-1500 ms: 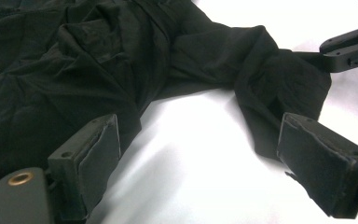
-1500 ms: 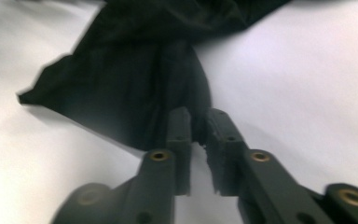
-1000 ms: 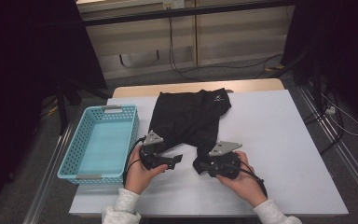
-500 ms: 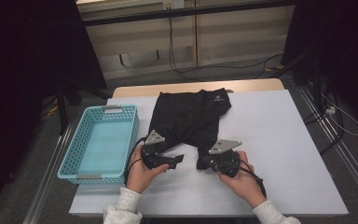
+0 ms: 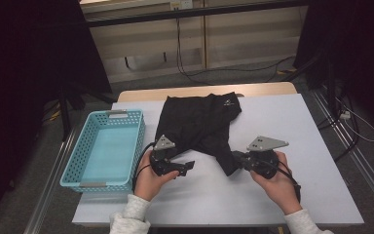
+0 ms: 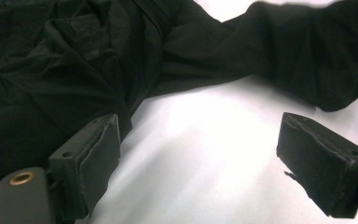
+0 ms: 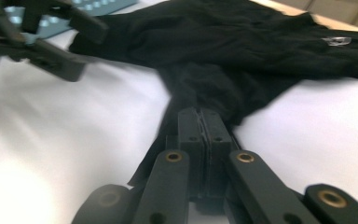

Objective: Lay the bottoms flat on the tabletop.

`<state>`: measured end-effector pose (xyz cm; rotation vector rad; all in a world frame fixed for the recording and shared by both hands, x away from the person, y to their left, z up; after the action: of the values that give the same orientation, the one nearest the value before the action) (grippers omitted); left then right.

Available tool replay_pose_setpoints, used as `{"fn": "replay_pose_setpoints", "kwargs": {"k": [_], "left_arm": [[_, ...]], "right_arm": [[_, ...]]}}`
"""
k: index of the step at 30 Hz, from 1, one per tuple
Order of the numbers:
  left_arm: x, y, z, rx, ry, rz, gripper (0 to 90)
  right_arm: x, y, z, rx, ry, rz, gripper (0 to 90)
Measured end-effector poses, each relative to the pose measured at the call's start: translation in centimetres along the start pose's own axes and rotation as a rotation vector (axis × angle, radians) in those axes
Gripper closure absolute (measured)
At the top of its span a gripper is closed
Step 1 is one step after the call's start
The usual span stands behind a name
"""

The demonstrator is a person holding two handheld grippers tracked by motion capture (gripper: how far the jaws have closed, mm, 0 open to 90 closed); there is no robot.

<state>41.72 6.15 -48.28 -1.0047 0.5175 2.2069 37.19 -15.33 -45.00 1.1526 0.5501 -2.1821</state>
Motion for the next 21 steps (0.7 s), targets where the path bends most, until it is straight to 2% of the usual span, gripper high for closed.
{"fn": "replay_pose_setpoints", "kwargs": {"k": [3, 11, 14, 18, 21], "left_arm": [[0.2, -0.1, 0.0, -0.002, -0.004, 0.002, 13.4], [0.1, -0.2, 0.1, -0.006, -0.001, 0.004, 13.4], [0.1, -0.1, 0.1, -0.004, -0.001, 0.004, 13.4], [0.0, -0.1, 0.1, 0.000, 0.002, 0.004, 13.5], [0.0, -0.2, 0.2, -0.002, 0.004, 0.006, 13.6]], "right_arm": [[0.5, 1.5, 0.6, 0.033, -0.003, -0.018, 88.8], [2.9, 5.4, 1.8, 0.101, -0.012, -0.107, 88.8], [3.7, 6.1, 2.0, 0.111, -0.030, -0.131, 88.8], [4.3, 6.8, 2.3, 0.153, -0.052, -0.124, 88.8], [4.3, 6.8, 2.4, 0.132, -0.047, -0.135, 88.8]]}}
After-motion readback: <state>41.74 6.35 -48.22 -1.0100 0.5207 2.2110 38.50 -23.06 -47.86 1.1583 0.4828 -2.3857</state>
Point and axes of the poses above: each handheld gripper's, and its own axes: z roughly backward along the jaws, x roughly out of its underside, y roughly to its right, the point moved 8 cm from there along -z, roughly forward along the jaws, and after that the axes turned 7 degrees about -x, right-handed, at the moved point
